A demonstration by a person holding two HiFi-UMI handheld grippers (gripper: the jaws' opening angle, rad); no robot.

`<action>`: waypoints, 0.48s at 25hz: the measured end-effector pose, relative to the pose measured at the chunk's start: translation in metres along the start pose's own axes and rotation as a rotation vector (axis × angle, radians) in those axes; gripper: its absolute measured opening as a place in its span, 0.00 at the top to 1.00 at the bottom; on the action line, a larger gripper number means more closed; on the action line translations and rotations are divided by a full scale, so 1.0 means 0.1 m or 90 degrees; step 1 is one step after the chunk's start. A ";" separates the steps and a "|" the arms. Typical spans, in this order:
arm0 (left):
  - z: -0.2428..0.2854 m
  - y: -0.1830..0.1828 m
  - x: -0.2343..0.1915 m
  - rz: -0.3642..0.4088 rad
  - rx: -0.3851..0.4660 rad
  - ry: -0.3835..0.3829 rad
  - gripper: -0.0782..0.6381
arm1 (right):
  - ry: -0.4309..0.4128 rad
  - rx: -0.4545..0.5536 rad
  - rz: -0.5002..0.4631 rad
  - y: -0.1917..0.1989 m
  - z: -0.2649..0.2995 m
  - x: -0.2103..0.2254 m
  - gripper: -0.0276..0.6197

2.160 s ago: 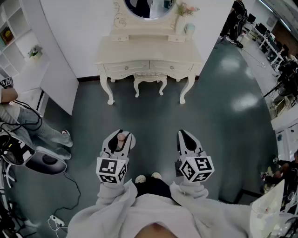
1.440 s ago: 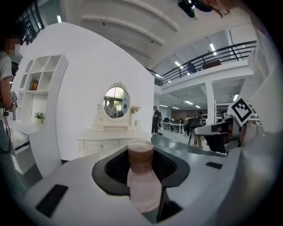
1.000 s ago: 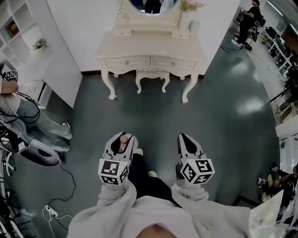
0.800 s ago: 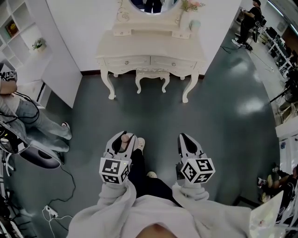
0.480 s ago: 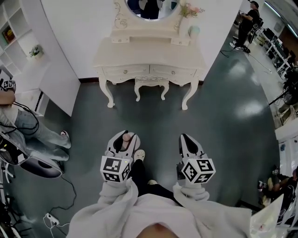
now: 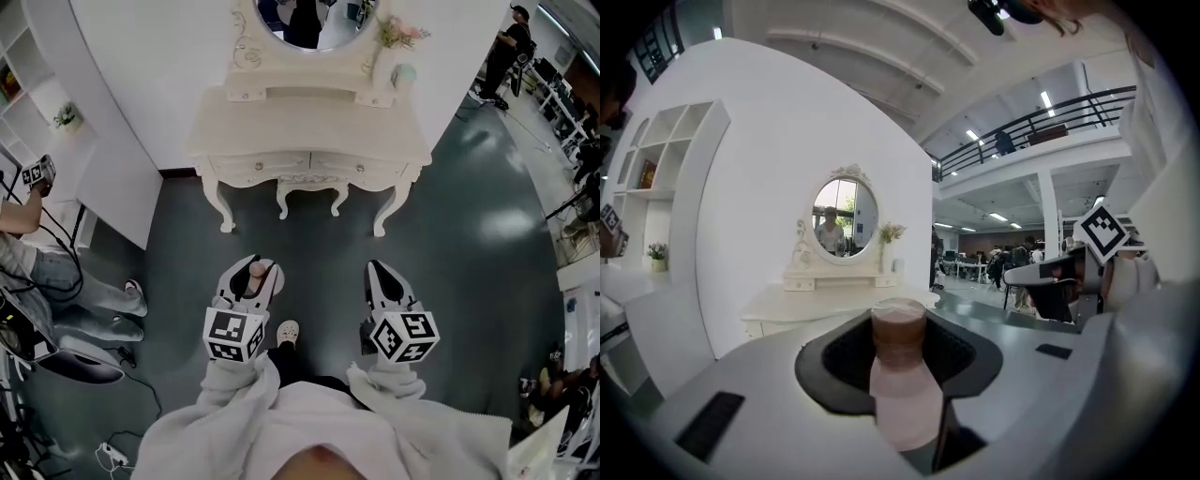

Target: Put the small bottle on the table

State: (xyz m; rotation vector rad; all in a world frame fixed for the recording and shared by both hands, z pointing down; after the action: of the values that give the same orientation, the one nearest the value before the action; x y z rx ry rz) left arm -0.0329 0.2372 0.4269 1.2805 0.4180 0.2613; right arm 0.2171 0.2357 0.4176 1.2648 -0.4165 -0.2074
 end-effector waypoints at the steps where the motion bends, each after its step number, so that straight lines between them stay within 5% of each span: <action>1: 0.06 -0.02 -0.06 0.000 -0.001 0.001 0.69 | 0.000 0.000 -0.001 -0.03 0.08 -0.01 0.91; 12: 0.56 -0.21 -0.62 -0.002 0.001 0.014 0.69 | 0.005 0.001 -0.009 -0.21 0.78 -0.05 0.91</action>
State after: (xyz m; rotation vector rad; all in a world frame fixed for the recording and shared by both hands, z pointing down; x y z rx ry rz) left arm -0.0642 0.1570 0.4287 1.2800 0.4383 0.2727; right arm 0.1817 0.1628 0.4159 1.2696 -0.4012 -0.2143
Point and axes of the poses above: the fingertips, and each gripper's own axes: z forward along the fingers, x to its right, y out of its underside, the point moved 5 cm from there along -z, backward along the fingers, and after that the axes turned 6 degrees about -z, right-handed, at the moved point
